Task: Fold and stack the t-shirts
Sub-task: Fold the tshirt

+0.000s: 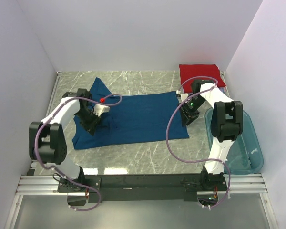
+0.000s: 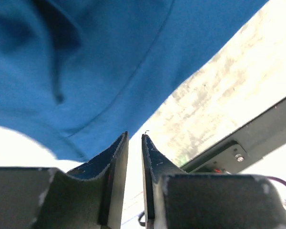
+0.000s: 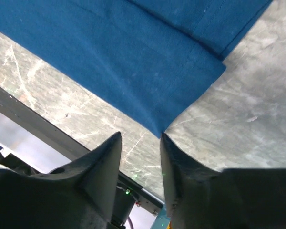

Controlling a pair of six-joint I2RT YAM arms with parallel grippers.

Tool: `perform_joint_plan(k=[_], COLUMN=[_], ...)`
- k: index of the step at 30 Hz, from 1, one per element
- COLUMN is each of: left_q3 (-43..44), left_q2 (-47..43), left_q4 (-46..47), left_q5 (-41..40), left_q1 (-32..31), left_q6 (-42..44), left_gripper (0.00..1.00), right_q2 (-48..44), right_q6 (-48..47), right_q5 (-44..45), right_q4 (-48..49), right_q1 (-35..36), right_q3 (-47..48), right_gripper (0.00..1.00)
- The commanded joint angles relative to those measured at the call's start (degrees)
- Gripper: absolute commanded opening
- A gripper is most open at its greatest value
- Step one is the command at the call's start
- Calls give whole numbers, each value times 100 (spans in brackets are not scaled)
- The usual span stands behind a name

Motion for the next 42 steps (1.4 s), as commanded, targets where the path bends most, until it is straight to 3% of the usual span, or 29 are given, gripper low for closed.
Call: perform_joint_plan(k=[1,6,9,14,17,24,33,42], left_q3=[-36,473,1235,1678,1494,398,-738,-1476], left_q2=[331,1096,1553,1625,1423,439,411,298], left_q4=[404,1168,1617,2170,2154,1328,1336,1319], left_q5=[-18,-379,-678,-1187,-1180,-309,-362,-608], left_q1=[3,-6,3,47,126,416,855,1259], left_q6=[-180,-620,-909,-1113,-1069,-727,-454,55], left_gripper=[23,27,28,35,39,41,42,41], right_q2=[126,240,267,241,144,152,293,-233], right_q6=[-48,-57,-92,-75,-118,-136,-206,-312], right_q5=[-111,-76,12,161,179,442,1523,1612], right_q4=[-42,-42,-15,55,99,362,828,671], right_q1=[77,201,262,297,324,455,719,1035], right_q3=[288,420,411,332,236,-54,-739,-1530], right_gripper=[42,36,36,35,35,35,34,34])
